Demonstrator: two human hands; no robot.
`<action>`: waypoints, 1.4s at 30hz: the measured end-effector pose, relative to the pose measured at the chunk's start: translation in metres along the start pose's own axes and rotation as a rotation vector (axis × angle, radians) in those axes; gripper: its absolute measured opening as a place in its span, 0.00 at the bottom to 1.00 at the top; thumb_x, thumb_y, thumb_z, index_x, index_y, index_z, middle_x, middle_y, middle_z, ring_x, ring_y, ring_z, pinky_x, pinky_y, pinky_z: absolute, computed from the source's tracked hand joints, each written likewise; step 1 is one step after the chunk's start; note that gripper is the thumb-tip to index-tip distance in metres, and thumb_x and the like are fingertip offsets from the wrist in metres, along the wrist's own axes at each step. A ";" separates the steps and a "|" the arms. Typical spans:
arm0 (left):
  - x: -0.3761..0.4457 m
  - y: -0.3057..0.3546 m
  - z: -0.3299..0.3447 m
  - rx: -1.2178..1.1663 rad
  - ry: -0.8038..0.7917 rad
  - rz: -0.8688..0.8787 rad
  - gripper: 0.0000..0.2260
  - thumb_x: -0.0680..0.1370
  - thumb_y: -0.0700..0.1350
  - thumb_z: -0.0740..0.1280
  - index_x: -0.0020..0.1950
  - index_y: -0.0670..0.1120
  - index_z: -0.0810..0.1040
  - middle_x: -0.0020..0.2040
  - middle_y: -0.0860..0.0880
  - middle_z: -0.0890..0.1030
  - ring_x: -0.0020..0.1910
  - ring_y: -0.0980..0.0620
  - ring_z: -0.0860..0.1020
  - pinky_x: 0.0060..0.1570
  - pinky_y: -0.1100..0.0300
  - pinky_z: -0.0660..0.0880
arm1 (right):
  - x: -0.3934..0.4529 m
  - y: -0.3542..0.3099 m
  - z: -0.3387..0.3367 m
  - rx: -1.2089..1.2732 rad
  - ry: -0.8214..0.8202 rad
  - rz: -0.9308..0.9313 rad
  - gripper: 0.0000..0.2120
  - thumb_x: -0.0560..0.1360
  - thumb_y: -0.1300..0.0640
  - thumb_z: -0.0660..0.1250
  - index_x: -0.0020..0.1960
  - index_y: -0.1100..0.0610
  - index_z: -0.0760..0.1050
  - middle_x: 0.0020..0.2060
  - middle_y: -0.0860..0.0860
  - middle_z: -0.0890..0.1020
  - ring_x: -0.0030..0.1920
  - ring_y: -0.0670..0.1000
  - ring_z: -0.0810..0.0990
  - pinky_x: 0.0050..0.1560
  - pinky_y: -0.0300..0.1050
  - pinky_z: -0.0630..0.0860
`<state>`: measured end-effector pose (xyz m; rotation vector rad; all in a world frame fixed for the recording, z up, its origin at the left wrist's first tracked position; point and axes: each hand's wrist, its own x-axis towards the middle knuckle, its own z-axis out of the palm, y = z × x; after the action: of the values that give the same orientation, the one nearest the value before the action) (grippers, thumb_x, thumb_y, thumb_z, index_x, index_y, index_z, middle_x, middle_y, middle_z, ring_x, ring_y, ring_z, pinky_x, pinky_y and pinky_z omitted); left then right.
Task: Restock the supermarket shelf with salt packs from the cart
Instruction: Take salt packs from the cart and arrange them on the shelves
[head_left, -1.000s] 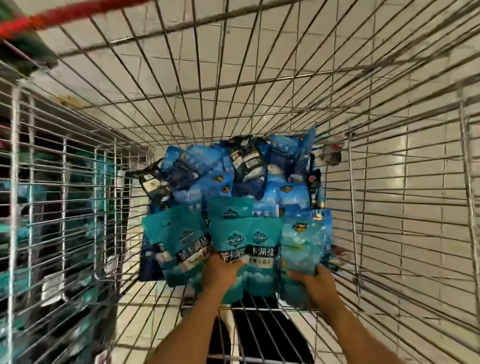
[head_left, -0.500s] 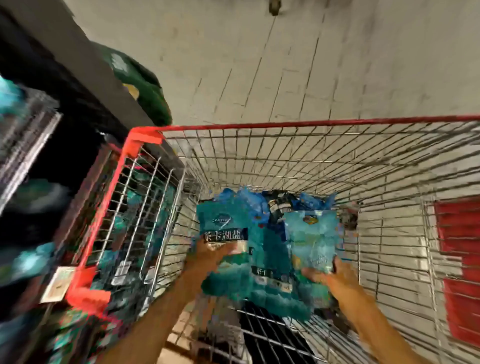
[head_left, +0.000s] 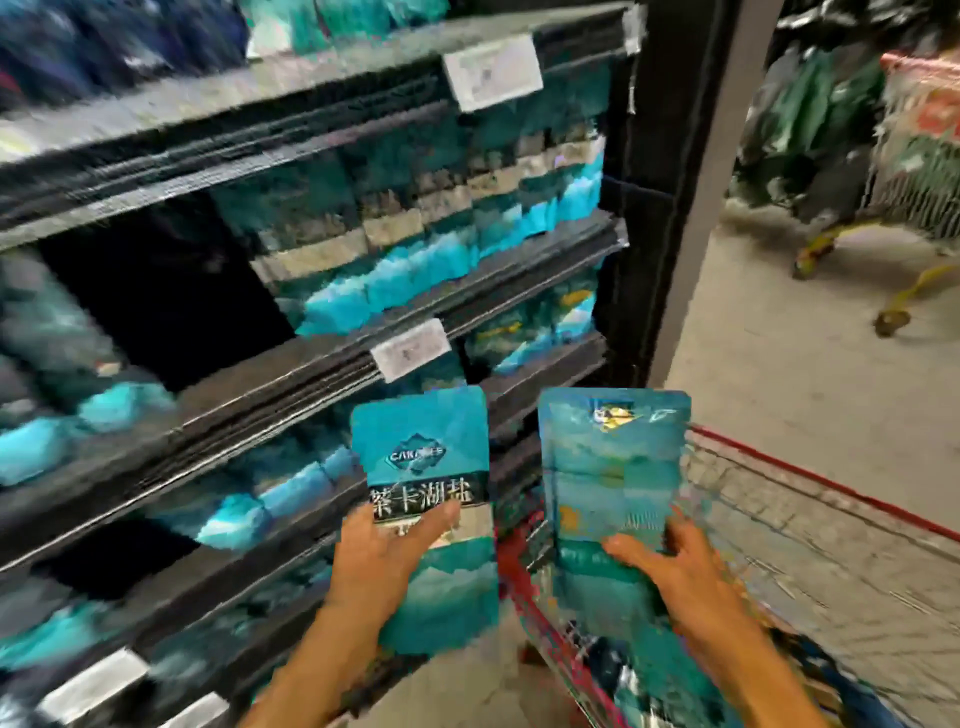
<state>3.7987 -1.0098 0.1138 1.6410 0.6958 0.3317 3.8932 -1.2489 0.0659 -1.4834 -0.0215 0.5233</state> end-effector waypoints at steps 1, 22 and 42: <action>-0.004 0.005 -0.026 -0.012 0.039 0.019 0.05 0.71 0.40 0.77 0.44 0.48 0.84 0.39 0.58 0.86 0.36 0.63 0.83 0.31 0.72 0.75 | 0.002 -0.012 0.025 -0.007 -0.054 -0.046 0.24 0.54 0.43 0.81 0.50 0.40 0.82 0.47 0.46 0.87 0.48 0.48 0.86 0.41 0.42 0.82; -0.034 0.026 -0.233 -0.267 0.556 0.153 0.17 0.63 0.54 0.80 0.50 0.54 0.84 0.46 0.51 0.87 0.44 0.51 0.86 0.38 0.60 0.80 | 0.102 -0.140 0.353 -0.112 -0.356 -0.460 0.08 0.71 0.65 0.75 0.48 0.61 0.79 0.45 0.59 0.84 0.45 0.54 0.81 0.51 0.54 0.80; -0.018 0.026 -0.229 -0.356 0.634 0.174 0.17 0.62 0.54 0.78 0.48 0.50 0.85 0.45 0.50 0.87 0.43 0.51 0.86 0.36 0.62 0.80 | 0.146 -0.127 0.398 -0.284 -0.536 -0.378 0.18 0.72 0.54 0.74 0.59 0.56 0.76 0.53 0.49 0.83 0.51 0.45 0.81 0.50 0.38 0.75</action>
<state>3.6596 -0.8410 0.1873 1.2497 0.8994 1.0696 3.9330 -0.8247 0.1858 -1.5239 -0.8095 0.6091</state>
